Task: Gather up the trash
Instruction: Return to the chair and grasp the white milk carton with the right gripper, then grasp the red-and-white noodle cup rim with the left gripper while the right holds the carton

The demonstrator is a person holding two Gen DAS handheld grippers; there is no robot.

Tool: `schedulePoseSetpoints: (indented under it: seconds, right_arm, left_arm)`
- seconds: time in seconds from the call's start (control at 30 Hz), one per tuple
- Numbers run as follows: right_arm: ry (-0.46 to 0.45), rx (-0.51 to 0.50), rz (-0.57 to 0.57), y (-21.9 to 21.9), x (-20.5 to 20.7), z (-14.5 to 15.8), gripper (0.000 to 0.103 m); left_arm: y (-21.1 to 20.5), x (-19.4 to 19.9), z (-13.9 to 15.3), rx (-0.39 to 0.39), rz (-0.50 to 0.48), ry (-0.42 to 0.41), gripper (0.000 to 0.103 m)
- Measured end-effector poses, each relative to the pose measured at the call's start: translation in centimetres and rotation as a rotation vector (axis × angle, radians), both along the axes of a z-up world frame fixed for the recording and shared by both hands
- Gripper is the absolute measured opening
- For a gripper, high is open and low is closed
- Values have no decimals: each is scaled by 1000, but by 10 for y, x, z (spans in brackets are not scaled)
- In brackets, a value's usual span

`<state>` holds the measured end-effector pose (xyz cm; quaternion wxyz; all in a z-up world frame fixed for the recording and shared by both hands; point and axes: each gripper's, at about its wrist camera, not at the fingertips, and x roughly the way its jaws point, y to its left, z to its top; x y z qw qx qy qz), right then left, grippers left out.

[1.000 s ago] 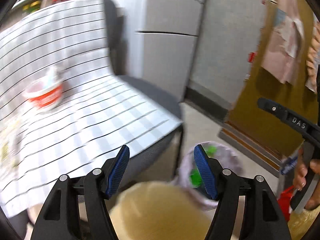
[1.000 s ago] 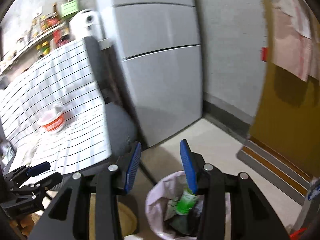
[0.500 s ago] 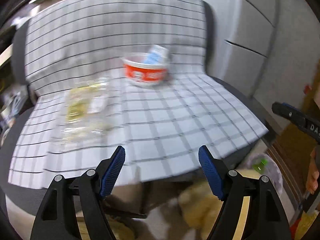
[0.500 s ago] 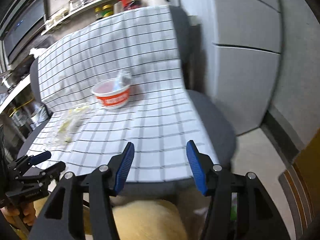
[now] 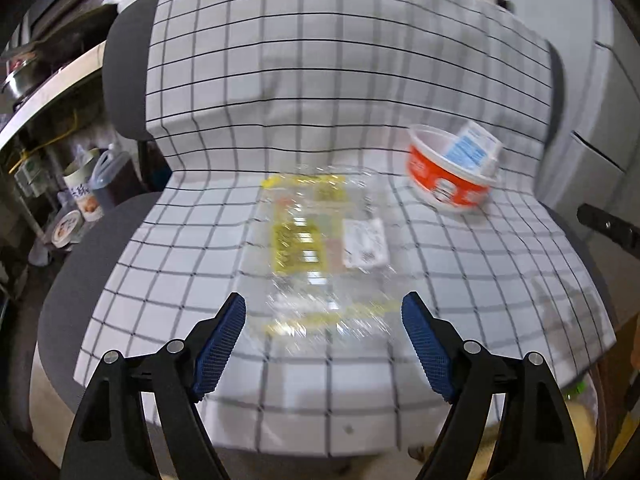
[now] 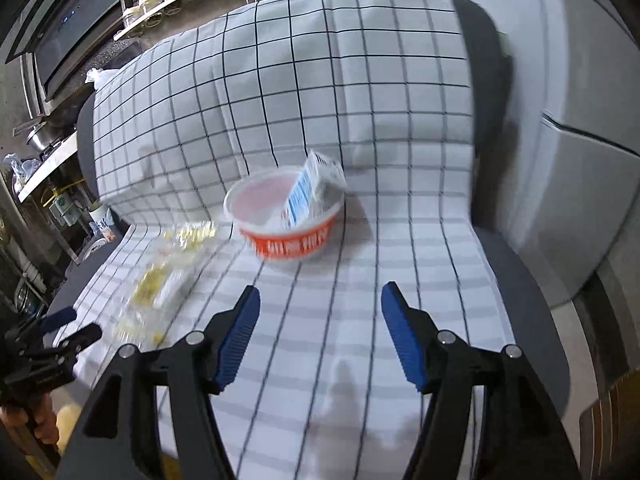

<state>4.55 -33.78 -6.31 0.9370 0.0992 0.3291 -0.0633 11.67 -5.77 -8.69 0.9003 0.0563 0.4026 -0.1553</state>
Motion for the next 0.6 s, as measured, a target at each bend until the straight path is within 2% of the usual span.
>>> schedulePoseSetpoints:
  seconds: [0.13, 0.27, 0.43, 0.5, 0.6]
  right_arm:
    - [2, -1, 27, -6, 54, -2, 62]
    - [21, 13, 3, -23, 111, -14, 62]
    - [52, 116, -33, -45, 151, -32, 62]
    - [54, 148, -31, -48, 155, -36, 43]
    - [44, 145, -24, -44, 144, -33, 39]
  left_arm:
    - [3, 31, 0, 10, 38, 5, 80]
    - [-1, 52, 0, 17, 46, 11, 80]
    - [-13, 60, -4, 19, 27, 14, 80]
    - [-16, 59, -6, 20, 21, 23, 80]
    - [-21, 54, -8, 27, 10, 30, 80]
